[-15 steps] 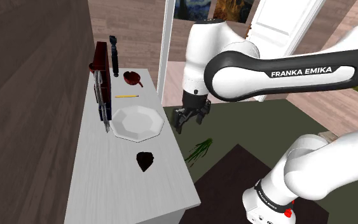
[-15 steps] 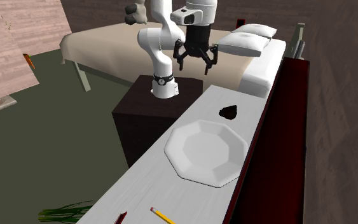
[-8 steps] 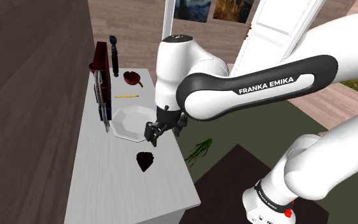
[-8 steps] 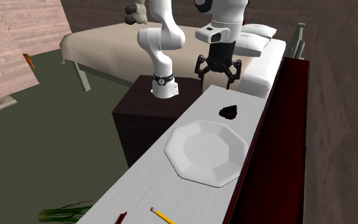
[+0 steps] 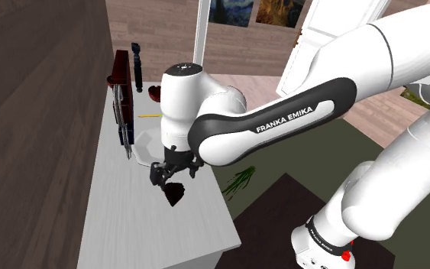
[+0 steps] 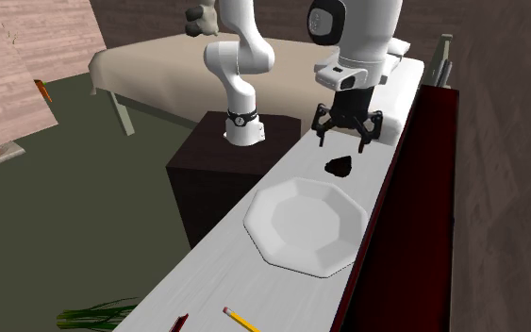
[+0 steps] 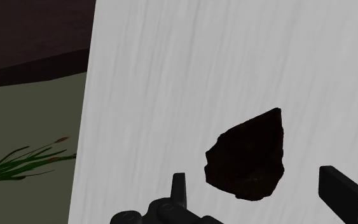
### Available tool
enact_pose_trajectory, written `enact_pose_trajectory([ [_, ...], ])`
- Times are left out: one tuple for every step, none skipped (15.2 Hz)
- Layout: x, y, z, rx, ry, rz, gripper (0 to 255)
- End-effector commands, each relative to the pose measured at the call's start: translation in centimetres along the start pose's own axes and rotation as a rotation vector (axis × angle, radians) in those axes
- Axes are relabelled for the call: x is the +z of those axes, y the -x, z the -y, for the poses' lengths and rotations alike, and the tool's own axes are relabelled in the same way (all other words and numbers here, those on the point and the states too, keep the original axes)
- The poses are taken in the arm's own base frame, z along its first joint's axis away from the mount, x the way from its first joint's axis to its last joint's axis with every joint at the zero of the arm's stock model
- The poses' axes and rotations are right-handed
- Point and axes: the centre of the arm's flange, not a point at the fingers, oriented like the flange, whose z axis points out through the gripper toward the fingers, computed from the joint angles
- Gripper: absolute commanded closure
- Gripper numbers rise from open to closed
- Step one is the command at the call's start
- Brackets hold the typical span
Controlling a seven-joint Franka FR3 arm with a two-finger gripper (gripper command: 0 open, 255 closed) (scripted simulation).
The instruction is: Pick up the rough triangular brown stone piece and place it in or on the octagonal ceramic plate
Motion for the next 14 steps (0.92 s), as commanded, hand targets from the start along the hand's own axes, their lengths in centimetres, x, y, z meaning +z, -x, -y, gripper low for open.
enact_pose_trajectory([
  [1.1, -0.1, 0.1, 0.0, -0.001, 0.0, 0],
  [1.6, -0.1, 0.1, 0.0, -0.001, 0.0, 0],
  [2.2, -0.1, 0.1, 0.0, -0.001, 0.0, 0],
  [3.0, -0.1, 0.1, 0.0, -0.001, 0.0, 0],
  [3.0, -0.1, 0.1, 0.0, -0.001, 0.0, 0],
  [3.0, -0.1, 0.1, 0.0, -0.001, 0.0, 0],
  [3.0, -0.1, 0.1, 0.0, -0.001, 0.0, 0],
  [3.0, -0.1, 0.1, 0.0, -0.001, 0.0, 0],
  [3.0, -0.1, 0.1, 0.0, -0.001, 0.0, 0],
  [3.0, -0.1, 0.1, 0.0, -0.001, 0.0, 0],
  [3.0, -0.1, 0.1, 0.0, -0.001, 0.0, 0],
  [3.0, -0.1, 0.1, 0.0, -0.001, 0.0, 0],
  [3.0, -0.1, 0.1, 0.0, -0.001, 0.0, 255],
  [3.0, -0.1, 0.1, 0.0, -0.001, 0.0, 255],
])
